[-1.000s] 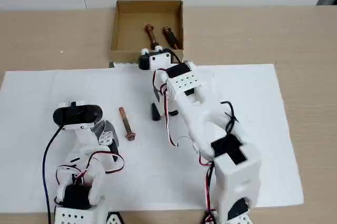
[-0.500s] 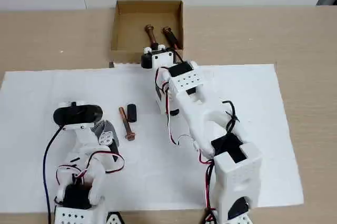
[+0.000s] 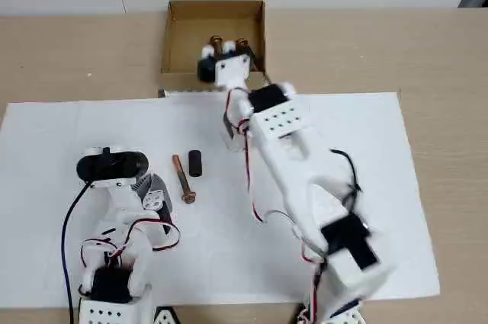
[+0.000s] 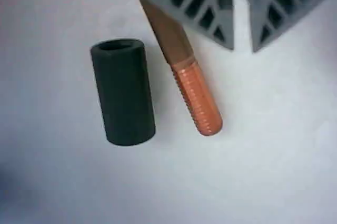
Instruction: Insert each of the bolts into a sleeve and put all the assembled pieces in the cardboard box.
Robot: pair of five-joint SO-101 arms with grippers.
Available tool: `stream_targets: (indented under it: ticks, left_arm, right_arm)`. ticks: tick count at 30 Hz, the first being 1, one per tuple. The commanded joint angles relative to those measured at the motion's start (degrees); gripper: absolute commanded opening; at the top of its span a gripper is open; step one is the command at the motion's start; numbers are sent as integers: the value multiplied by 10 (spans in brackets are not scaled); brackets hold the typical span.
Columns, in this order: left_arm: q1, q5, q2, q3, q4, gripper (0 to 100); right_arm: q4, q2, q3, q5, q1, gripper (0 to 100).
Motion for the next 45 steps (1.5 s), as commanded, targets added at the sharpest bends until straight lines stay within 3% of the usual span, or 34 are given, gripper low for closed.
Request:
stream_targets:
  ticks: [1, 6, 13, 19, 29, 37, 45]
  left_arm:
    - [-4, 4, -4, -3, 0, 6]
    - [-4, 4, -4, -3, 0, 6]
    - [-8, 1, -4, -7, 0, 6]
    - [-9, 1, -1, -105, 6, 6]
    - [-10, -65, 0, -228, 120, 6]
    - [-10, -68, 4, -292, 175, 6]
    - [-10, -67, 199, -441, 200, 6]
  right_arm:
    - [32, -112, -4, 2, -2, 3]
    - [79, -208, -1, 0, 0, 3]
    - [117, -305, 0, -69, 39, 3]
    - [175, -356, 0, -126, 89, 3]
    - [189, -473, 87, -164, 136, 3]
    - [159, -603, 214, -163, 136, 3]
    - [157, -697, 322, -164, 136, 3]
